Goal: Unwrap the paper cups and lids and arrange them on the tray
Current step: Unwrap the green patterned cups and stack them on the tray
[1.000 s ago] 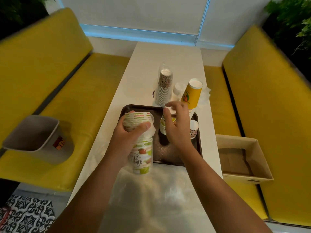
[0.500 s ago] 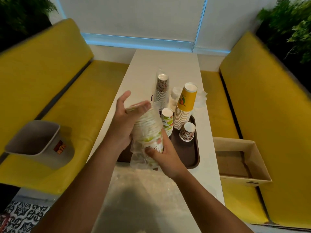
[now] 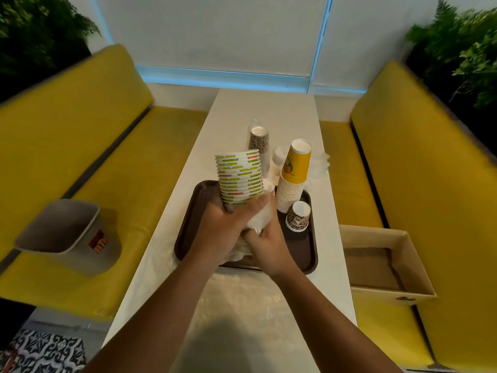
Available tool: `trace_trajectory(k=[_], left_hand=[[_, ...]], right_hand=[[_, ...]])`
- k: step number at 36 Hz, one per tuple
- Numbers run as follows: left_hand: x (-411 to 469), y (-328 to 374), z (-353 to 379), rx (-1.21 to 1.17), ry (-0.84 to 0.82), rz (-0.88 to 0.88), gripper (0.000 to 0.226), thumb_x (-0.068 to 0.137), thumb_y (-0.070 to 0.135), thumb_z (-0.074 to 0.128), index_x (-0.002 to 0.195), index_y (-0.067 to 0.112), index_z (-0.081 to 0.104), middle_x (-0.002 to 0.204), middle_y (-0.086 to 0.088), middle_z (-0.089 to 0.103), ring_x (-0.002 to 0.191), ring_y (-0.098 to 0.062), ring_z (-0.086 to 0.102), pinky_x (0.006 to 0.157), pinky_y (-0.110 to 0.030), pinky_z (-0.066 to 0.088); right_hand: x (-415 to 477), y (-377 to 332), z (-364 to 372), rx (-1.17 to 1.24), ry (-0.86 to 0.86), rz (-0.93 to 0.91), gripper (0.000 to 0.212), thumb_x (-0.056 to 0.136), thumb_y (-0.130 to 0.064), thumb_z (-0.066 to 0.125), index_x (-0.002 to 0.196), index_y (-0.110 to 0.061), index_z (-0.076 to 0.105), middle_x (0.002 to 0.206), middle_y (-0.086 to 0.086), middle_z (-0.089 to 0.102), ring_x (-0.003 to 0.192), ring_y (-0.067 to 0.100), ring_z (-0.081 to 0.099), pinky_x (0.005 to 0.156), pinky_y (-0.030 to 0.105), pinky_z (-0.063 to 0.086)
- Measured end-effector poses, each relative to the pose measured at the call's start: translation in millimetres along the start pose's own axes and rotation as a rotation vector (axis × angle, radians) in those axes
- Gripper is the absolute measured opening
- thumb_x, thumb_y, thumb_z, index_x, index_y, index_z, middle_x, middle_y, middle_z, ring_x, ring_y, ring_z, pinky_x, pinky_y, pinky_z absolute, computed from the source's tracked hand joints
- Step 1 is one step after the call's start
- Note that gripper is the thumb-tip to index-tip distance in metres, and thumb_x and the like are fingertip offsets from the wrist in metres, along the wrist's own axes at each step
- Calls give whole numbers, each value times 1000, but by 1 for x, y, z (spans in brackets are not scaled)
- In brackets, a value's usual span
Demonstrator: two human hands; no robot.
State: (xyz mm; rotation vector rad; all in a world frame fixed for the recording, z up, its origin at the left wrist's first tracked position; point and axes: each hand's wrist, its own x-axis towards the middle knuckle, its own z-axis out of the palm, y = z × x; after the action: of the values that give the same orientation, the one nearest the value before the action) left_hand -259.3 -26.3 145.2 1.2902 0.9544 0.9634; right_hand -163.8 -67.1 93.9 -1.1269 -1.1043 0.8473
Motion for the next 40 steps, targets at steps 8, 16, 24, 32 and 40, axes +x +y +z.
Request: trace_trajectory(k=[8,16,24,32,40], left_hand=[[10,-4,-28,151,47,112,84,80,51,86,151,44,43,138,14,64,124,-10,64,106,-46,55],[7,-11,-41,316,-49,160,88,77,59,85,153,47,41,136,12,62,124,-12,64,101,-44,58],[4,-7,-48,369,-82,183,91,75,55,83,155,44,40,131,15,62,117,-3,64,93,-26,59],[1,-6,-57,404,-74,191,88,76,55,81,153,46,41,130,19,64,114,-1,65,90,-22,59],[1,-10,-66,446,-102,183,91,72,57,81,152,48,41,129,23,65,114,-1,66,92,-27,60]], right_hand=[[14,-18,-30,-205,-204,40,82,90,-20,59,163,-20,22,158,-7,37,145,0,39,119,28,38],[54,-60,-47,-336,-142,-169,40,103,-45,54,137,-26,64,144,2,49,136,17,52,105,41,54],[66,-65,-51,-346,-369,-112,15,104,-18,63,98,-15,76,138,6,59,126,18,61,95,34,57],[65,-55,-44,-360,-306,-149,22,105,-24,62,98,-11,78,147,4,55,141,14,51,107,48,53],[73,-49,-45,-301,-62,-139,24,107,-33,51,100,-22,71,141,3,62,122,20,64,97,44,55]])
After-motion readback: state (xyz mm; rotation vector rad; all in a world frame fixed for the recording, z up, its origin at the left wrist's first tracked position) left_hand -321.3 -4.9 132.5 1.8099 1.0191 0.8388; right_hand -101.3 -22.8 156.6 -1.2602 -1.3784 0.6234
